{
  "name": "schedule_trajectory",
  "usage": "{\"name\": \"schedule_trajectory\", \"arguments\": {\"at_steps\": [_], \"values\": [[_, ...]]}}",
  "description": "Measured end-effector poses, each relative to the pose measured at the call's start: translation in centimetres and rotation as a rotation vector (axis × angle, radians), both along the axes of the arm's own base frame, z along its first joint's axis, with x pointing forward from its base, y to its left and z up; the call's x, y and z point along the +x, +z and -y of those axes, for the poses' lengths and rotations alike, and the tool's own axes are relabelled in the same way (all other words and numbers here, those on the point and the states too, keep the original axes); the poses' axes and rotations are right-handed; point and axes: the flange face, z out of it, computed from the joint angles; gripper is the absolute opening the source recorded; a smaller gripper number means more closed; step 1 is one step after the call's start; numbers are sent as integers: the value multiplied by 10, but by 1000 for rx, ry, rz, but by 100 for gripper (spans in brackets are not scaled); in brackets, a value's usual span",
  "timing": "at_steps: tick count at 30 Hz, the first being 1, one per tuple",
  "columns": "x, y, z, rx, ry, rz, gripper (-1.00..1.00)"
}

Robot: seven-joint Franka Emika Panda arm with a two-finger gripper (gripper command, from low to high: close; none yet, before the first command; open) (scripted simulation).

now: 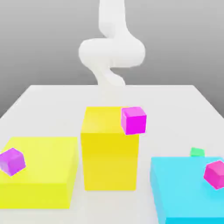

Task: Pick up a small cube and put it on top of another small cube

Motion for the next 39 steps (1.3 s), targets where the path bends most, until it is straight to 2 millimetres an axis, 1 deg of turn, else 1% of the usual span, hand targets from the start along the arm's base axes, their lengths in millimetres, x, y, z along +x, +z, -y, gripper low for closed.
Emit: {"name": "schedule_trajectory", "arguments": {"at_steps": [3, 6, 9, 11, 13, 16, 20, 22, 26, 30, 31, 35, 39], "values": [[27, -53, -38, 2, -40, -77, 0], [45, -107, -72, 5, -74, -145, 0], [53, -163, -105, 8, -104, -212, 0], [53, -200, -126, 12, -121, -255, 0], [49, -237, -146, 16, -136, -299, 0], [36, -290, -174, 26, -156, -364, 0], [6, -356, -208, 43, -181, -455, 0], [-14, -386, -223, 55, -191, -502, 0], [-70, -437, -257, 75, -189, -602, 0], [-120, -475, -271, 110, -227, -705, 0], [-126, -481, -274, 116, -231, -717, 0], [-129, -499, -279, 132, -235, -728, 0], [-130, -522, -279, 133, -236, -729, 0]]}}
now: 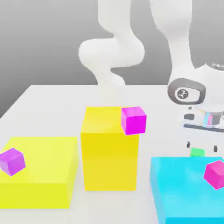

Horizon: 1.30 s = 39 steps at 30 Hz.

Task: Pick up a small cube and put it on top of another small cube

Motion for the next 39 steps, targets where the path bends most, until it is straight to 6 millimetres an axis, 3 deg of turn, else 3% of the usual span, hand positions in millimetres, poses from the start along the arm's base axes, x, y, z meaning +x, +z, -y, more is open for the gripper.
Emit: {"name": "schedule_trajectory", "arguments": {"at_steps": [3, 4, 11, 23, 28, 36, 37, 39], "values": [[-1, -20, 3, -8, 3, -1, 0], [-2, -25, 4, -12, 4, -1, -100], [-2, -25, 4, -10, 4, -1, -100], [-2, 37, 4, -11, 6, 1, -100], [2, 49, -26, -106, 143, 49, -100], [83, 90, -40, -359, 224, 203, -100], [99, 97, -33, -388, 207, 214, -100], [139, 109, 2, -416, 118, 193, -100]]}}
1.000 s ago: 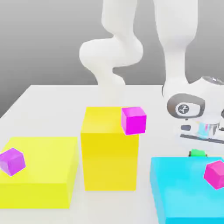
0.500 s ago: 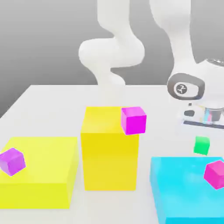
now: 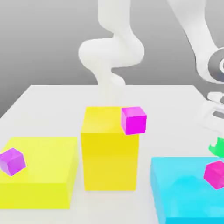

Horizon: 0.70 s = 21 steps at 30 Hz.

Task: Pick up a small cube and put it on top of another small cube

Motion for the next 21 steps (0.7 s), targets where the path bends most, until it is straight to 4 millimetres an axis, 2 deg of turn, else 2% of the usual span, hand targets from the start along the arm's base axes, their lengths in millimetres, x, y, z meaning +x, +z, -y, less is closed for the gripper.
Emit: {"name": "schedule_trajectory", "arguments": {"at_steps": [3, 6, 10, 12, 15, 18, 21], "values": [[48, 12, 68, 15, -163, -26, -100], [85, 24, 152, 51, -348, -51, -100], [109, 41, 268, 118, -581, -71, -100], [110, 49, 323, 158, -688, -73, -100], [100, 62, 403, 224, -842, -67, -100], [78, 75, 481, 296, -991, -47, -100], [43, 87, 551, 373, -1133, -9, -100]]}}
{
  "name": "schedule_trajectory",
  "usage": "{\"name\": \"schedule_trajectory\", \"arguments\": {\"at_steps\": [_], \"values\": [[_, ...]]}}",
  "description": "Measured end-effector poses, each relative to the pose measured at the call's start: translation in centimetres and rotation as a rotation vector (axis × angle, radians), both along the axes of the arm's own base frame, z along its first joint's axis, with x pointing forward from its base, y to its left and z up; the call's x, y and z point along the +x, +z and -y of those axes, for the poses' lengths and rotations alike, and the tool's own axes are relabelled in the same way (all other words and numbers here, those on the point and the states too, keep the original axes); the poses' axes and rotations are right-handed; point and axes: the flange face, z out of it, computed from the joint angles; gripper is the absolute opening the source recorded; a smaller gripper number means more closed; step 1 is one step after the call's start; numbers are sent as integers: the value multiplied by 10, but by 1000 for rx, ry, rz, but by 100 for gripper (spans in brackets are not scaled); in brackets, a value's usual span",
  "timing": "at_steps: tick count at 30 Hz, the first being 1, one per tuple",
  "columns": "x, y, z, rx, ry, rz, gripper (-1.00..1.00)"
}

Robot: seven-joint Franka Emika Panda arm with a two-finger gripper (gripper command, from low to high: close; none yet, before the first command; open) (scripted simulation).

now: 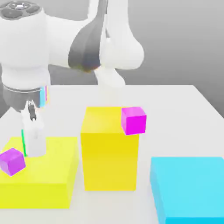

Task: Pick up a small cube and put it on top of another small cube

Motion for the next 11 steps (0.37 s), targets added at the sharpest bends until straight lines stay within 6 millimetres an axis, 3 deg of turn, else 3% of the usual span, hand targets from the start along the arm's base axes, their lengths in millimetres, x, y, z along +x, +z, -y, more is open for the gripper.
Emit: {"name": "schedule_trajectory", "arguments": {"at_steps": [4, 7, 8, 11], "values": [[-32, -9, 37, 47, -121, 73, -100], [-34, -50, 39, 52, -130, 83, -100], [-35, -62, 38, 52, -130, 84, 100], [-35, -62, 38, 52, -130, 84, 100]]}}
